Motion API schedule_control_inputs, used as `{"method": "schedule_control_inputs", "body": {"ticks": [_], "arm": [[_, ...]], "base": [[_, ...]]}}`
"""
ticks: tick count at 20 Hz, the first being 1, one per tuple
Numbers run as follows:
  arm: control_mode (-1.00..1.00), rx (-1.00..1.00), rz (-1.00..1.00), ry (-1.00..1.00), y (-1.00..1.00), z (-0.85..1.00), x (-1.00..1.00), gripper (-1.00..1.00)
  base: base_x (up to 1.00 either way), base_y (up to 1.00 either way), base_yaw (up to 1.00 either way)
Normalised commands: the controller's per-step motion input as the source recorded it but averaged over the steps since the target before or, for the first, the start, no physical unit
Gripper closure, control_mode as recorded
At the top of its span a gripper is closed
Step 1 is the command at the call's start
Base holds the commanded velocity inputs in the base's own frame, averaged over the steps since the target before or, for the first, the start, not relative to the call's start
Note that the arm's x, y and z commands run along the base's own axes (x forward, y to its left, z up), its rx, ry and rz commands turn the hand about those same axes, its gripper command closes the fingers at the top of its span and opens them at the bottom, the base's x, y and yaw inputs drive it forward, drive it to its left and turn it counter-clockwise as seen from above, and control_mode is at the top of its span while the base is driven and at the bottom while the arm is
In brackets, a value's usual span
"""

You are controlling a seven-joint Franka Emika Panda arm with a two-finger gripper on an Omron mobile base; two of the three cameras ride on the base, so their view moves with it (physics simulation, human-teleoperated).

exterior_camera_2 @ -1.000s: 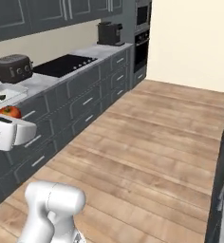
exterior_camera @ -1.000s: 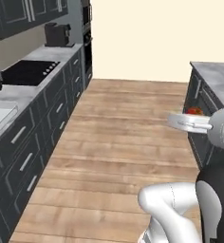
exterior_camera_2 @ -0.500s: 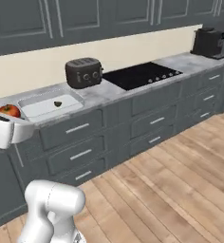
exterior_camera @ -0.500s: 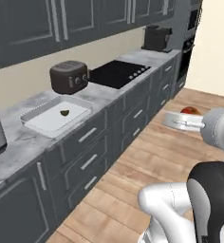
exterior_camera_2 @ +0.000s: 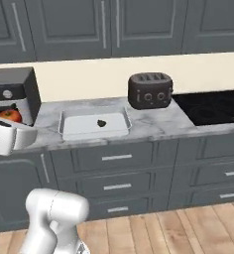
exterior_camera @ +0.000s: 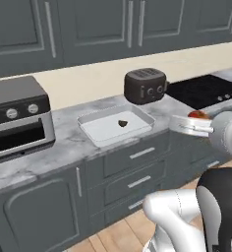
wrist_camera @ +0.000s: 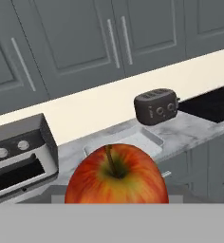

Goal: Pick the apple and kiwi from the fridge and place them inside the tupperware on the counter.

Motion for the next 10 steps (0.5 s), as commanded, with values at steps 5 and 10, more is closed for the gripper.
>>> {"method": "schedule_control_inputs", "body": {"ticks": [5,10], "arm": [[1.0,0.0,0.0,0.0,0.0,0.0,0.0,1.0],[1.0,0.0,0.0,0.0,0.0,0.0,0.0,1.0]], "base": [[0.73,-0.55,0.55],[0.88,-0.41,0.19]]}}
